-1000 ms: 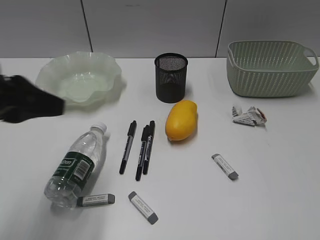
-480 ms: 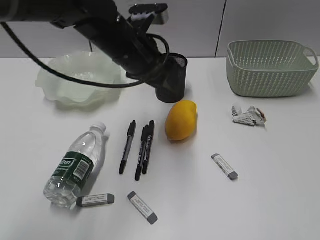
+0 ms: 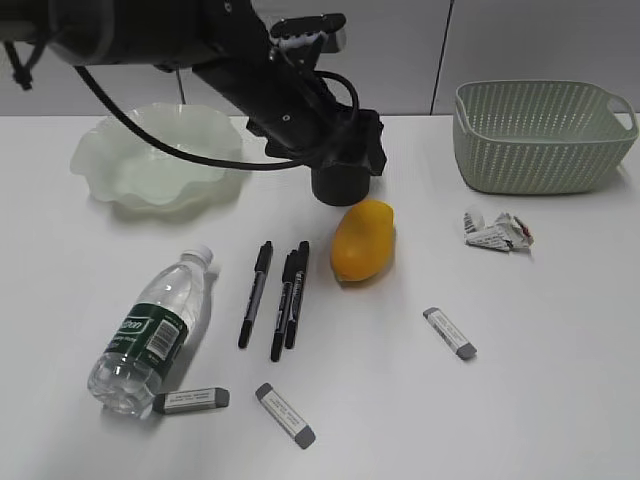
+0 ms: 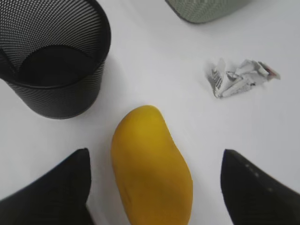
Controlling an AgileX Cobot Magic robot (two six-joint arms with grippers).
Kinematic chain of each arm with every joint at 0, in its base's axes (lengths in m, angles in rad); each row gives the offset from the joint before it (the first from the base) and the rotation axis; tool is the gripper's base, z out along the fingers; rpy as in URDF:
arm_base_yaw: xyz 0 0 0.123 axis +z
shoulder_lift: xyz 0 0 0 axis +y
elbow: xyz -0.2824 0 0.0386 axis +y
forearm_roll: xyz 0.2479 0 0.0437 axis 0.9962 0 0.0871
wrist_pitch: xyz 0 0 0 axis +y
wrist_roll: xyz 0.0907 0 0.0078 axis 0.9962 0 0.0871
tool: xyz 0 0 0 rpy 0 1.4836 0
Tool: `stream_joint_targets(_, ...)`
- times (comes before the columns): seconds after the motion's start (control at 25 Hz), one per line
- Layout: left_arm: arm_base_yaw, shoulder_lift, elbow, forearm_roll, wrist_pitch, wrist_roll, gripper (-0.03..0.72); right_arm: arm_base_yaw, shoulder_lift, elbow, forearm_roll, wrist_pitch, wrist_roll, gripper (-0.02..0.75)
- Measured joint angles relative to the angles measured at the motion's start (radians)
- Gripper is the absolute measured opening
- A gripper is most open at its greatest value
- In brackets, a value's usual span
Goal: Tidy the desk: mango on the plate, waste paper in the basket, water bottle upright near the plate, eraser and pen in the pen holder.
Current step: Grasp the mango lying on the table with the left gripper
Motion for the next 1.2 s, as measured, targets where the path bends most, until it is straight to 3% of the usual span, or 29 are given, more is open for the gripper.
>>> stream_joint_targets(0.08,-0.01,0.039,-0.039,0.068,0.015,-0.093,0.653,0.0,0.0,0.0,0.0,0.0,0.0,0.342)
stream_joint_targets(0.2,-0.053,0.117,-0.138,0.253,0.098,-0.257,0.634,0.0,0.0,0.0,0.0,0.0,0.0,0.342)
stream_joint_targets(0.32,-0.104,0.203,-0.243,0.388,0.178,-0.35,0.623,0.0,0.0,0.0,0.0,0.0,0.0,0.342)
stream_joint_targets(0.64,-0.14,0.385,-0.463,0.418,0.334,-0.405,0.615,0.0,0.0,0.0,0.0,0.0,0.0,0.342)
stream_joint_targets(1.0,-0.144,0.416,-0.484,0.433,0.401,-0.415,0.584,0.0,0.0,0.0,0.0,0.0,0.0,0.342)
stream_joint_targets(1.2,-0.12,0.317,-0.477,0.442,0.434,-0.416,0.583,0.0,0.0,0.0,0.0,-0.001,0.0,0.342)
